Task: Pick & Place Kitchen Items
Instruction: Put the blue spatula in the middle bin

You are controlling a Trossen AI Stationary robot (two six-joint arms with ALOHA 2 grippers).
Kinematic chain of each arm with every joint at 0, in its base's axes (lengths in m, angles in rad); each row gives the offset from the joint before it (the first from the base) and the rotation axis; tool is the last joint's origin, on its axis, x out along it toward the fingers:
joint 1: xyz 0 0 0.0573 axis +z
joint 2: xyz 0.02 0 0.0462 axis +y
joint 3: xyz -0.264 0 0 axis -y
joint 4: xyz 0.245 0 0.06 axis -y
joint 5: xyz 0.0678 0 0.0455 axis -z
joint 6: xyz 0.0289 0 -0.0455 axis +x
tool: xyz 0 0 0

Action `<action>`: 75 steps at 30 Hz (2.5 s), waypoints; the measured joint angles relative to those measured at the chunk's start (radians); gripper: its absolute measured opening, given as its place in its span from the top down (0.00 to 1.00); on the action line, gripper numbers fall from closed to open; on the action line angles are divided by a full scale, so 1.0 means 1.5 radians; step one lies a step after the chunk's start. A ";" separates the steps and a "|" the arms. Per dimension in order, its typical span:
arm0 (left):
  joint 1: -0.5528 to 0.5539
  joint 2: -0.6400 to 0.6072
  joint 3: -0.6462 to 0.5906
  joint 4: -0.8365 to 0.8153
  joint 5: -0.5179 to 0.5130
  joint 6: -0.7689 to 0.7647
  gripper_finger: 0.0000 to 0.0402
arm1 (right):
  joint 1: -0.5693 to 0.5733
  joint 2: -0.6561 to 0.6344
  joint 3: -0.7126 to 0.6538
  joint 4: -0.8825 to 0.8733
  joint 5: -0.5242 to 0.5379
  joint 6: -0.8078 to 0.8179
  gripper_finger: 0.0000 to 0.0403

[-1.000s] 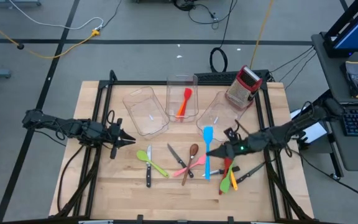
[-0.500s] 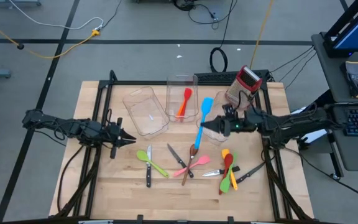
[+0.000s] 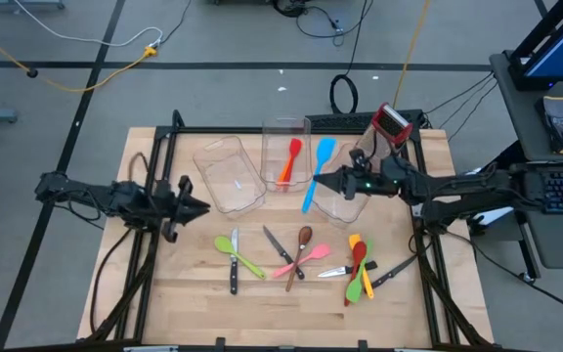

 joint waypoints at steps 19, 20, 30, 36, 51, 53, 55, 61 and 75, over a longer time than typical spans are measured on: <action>0.000 0.190 0.005 0.277 -0.307 -0.268 0.84 | -0.030 0.161 0.041 0.174 -0.070 -0.027 0.99; 0.000 0.211 0.005 0.308 -0.307 -0.268 0.84 | -0.032 0.170 0.051 0.175 -0.081 -0.032 0.99; 0.000 0.400 0.079 0.456 -0.259 -0.284 0.84 | -0.041 0.229 0.138 0.134 -0.145 -0.070 0.99; 0.001 0.490 0.185 0.409 -0.230 -0.238 0.84 | -0.041 0.251 0.155 0.134 -0.160 -0.069 0.99; 0.037 0.592 0.303 0.236 -0.183 -0.280 0.84 | -0.040 0.251 0.156 0.137 -0.174 -0.069 0.99; 0.042 0.595 0.303 0.233 -0.184 -0.263 0.84 | -0.040 0.251 0.156 0.135 -0.174 -0.069 0.99; 0.045 0.595 0.303 0.233 -0.186 -0.238 0.84 | -0.040 0.251 0.156 0.134 -0.174 -0.069 0.99; 0.045 0.595 0.303 0.227 -0.177 -0.210 0.84 | -0.040 0.251 0.156 0.134 -0.173 -0.069 0.99; 0.049 0.595 0.303 0.198 -0.145 -0.319 0.84 | -0.040 0.251 0.156 0.134 -0.173 -0.069 0.99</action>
